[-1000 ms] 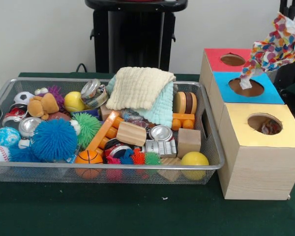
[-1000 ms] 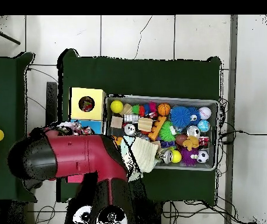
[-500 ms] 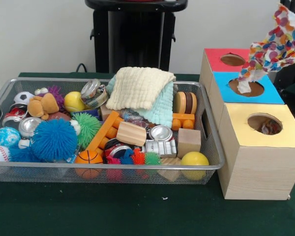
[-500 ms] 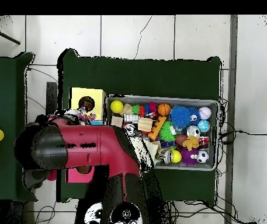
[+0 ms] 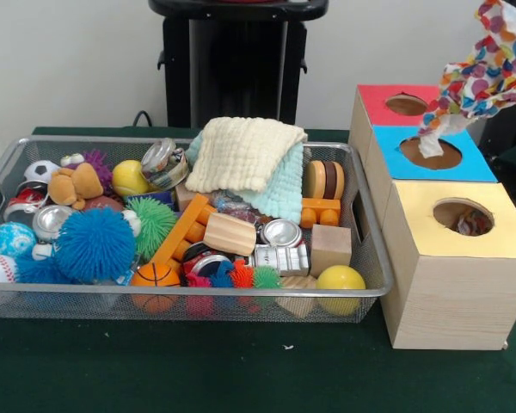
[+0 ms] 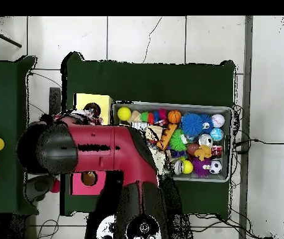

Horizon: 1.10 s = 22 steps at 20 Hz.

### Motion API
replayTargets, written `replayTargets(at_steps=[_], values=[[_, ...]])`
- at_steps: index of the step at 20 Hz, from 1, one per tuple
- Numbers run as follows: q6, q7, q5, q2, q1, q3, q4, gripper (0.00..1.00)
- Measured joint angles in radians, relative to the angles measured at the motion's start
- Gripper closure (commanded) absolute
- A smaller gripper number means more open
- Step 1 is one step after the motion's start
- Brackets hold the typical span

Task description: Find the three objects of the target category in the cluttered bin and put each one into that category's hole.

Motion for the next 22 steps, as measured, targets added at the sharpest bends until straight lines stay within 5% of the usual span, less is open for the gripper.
replayTargets(at_steps=[9,22], values=[[-0.025,0.000,0.012,0.013,0.007,0.000,-0.001,1.00],[-0.232,0.000,0.021,0.067,0.014,0.000,0.009,1.00]])
